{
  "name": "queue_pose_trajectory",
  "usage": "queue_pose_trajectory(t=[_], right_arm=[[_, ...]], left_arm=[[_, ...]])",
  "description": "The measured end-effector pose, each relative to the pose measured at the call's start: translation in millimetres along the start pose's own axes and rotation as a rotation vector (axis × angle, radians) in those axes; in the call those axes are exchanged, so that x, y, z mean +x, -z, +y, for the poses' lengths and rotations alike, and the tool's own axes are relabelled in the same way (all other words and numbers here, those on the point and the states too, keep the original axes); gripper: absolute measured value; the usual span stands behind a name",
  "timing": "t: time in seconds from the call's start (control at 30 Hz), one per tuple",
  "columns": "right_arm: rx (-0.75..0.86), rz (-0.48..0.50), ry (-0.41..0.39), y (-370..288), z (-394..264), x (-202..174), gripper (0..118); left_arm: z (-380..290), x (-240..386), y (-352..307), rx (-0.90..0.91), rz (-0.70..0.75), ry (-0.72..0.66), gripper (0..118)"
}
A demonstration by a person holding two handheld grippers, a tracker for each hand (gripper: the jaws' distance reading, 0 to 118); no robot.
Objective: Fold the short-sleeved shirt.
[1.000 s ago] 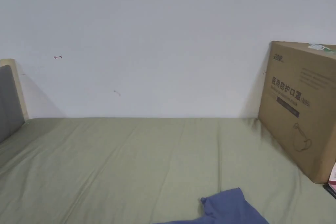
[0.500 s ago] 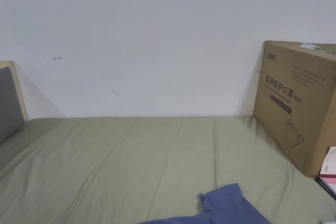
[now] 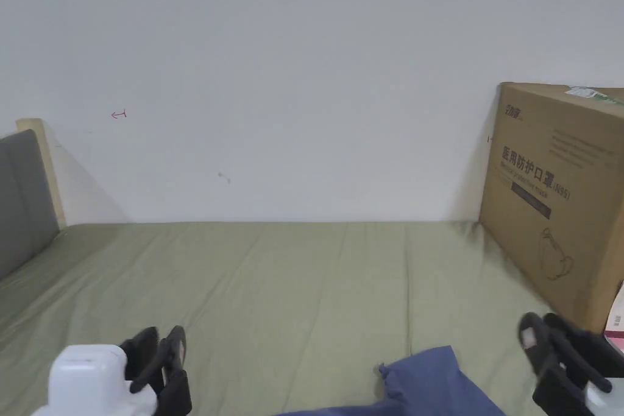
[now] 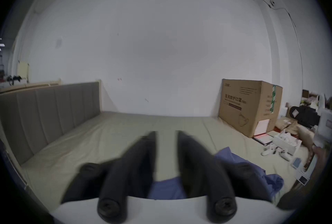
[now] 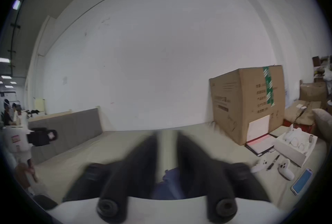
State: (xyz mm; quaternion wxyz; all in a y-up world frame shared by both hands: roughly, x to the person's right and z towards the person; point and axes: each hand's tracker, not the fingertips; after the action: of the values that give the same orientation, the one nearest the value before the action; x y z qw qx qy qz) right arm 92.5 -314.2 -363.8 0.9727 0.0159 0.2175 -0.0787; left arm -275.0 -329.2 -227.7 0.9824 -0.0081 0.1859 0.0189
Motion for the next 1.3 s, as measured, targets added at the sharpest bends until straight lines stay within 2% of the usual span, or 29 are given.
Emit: queue_pose_trajectory(t=[0.03, 0.07, 0.1, 0.13, 0.2, 0.33, 0.43, 0.5, 0.57, 0.63, 0.67, 0.7, 0.73, 0.77, 0.83, 0.87, 0.9, 1.07, 1.13, 1.17, 1.2, 1.3], right_arm=[[-0.016, -0.02, -0.007, 3, -1, -7, 0], [-0.02, 0.005, 0.009, 5, -2, -11, 0], [-0.055, 0.072, 0.062, 15, -10, 4, 0], [-0.074, 0.073, 0.075, 19, -11, 3, 0], [-0.067, 0.049, 0.066, 22, -9, 0, 0], [-0.056, 0.081, 0.071, 29, 6, -4, 0], [-0.076, 0.099, 0.066, 35, 14, -10, 0], [-0.11, 0.102, 0.079, 41, 13, -8, 0], [-0.136, 0.118, 0.091, 42, 11, -6, 0], [-0.15, 0.118, 0.09, 47, 2, 1, 0], [-0.164, 0.122, 0.091, 50, -1, 3, 0], [-0.181, 0.126, 0.092, 53, -4, 6, 0], [-0.202, 0.128, 0.091, 57, -8, 9, 0], [-0.226, 0.119, 0.084, 66, -24, 27, 0], [-0.269, 0.1, 0.077, 75, -32, 36, 0], [-0.284, 0.096, 0.081, 80, -35, 40, 0], [-0.296, 0.094, 0.087, 77, -41, 31, 0], [-0.353, 0.085, 0.105, 88, -63, 42, 0], [-0.378, 0.082, 0.101, 94, -69, 46, 0], [-0.389, 0.082, 0.099, 92, -72, 42, 0], [-0.396, 0.084, 0.096, 93, -74, 43, 0], [-0.421, 0.108, 0.097, 96, -80, 42, 0]], left_arm=[[-4, 6, 1, -0.001, 0.011, 0.002, 1], [-7, 11, -1, 0.005, 0.016, -0.002, 1], [-9, 12, -2, 0.003, -0.004, -0.032, 0], [-10, 13, -1, -0.005, -0.036, -0.067, 0], [-7, 15, 7, -0.026, -0.011, -0.052, 0], [15, -3, 32, -0.093, -0.038, -0.079, 0], [28, -34, 84, -0.39, -0.049, -0.096, 0], [16, -60, 119, -0.618, -0.043, -0.161, 0], [-14, -89, 154, -0.891, -0.096, -0.287, 0], [-48, -110, 178, -1.031, -0.116, -0.322, 0], [-65, -118, 186, -1.073, -0.07, -0.297, 3], [-79, -123, 191, -1.101, -0.056, -0.274, 27], [-94, -130, 199, -1.124, -0.04, -0.274, 76], [-107, -136, 203, -1.13, 0.006, -0.272, 118], [-137, -139, 211, -1.187, 0.022, -0.262, 112], [-142, -140, 210, -1.106, 0.006, -0.245, 112], [-152, -141, 210, -1.143, 0.022, -0.212, 112], [-198, -140, 229, -1.2, 0.056, -0.154, 112], [-219, -139, 234, -1.209, 0.036, -0.122, 118], [-221, -135, 231, -1.18, -0.001, -0.09, 118], [-224, -134, 229, -1.159, 0.059, -0.068, 118], [-215, -122, 225, -1.156, 0.085, -0.055, 118]])
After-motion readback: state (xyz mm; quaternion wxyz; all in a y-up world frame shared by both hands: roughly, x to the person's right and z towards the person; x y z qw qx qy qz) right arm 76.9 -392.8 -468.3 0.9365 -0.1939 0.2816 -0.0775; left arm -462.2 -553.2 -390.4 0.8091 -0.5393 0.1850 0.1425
